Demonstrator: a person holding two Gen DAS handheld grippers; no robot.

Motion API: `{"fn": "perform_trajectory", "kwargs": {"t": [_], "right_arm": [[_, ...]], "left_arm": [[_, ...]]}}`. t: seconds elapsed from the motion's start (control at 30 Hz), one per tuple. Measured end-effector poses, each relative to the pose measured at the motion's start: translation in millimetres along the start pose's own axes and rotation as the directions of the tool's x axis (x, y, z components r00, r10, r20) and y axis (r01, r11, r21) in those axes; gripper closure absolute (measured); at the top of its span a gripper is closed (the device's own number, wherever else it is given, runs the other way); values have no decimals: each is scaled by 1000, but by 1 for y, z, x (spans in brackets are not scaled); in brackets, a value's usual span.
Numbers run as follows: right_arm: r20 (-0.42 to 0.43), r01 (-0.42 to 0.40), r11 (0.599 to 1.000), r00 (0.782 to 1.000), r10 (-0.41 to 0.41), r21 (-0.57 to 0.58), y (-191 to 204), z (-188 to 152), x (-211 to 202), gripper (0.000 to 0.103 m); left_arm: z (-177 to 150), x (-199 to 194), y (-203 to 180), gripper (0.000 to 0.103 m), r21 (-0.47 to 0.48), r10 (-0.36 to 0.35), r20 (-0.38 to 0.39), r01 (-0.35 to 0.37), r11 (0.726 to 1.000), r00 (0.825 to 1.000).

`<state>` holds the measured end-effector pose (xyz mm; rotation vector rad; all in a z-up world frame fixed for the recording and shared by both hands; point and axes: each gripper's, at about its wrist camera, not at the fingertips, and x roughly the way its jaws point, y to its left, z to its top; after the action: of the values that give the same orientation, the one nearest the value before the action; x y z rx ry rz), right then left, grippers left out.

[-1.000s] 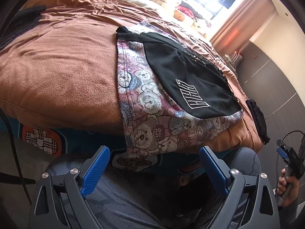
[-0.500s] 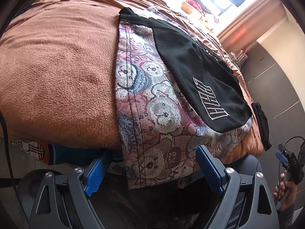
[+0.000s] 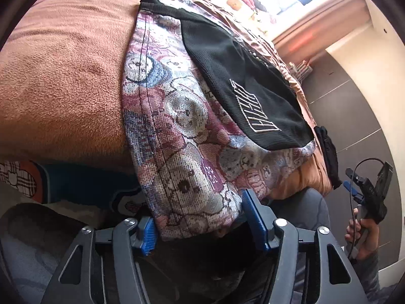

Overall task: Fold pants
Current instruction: 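Move both tools toward the black shorts and lower them to the waistband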

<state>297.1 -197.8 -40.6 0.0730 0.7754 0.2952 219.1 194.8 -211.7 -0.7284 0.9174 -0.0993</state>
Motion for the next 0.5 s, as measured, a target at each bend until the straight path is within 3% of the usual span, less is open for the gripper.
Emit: {"fn": "perform_trajectory", "kwargs": {"t": [0.13,0.37,0.5], "right_arm": [[4,-12,1000,1000,12,9,1,1,0,0],[30,-23,1000,999,23,19,0,1,-11,0],[45,-33,999,998,31,25,0,-1,-19,0]], "left_arm": [[-1,-15,-3,54,-13,-23,42,24,1000,999],[0,-34,-12,55,-35,-64,123,68,997,990],[1,-32,-18,55,-30,-66,131,70,997,989]]}}
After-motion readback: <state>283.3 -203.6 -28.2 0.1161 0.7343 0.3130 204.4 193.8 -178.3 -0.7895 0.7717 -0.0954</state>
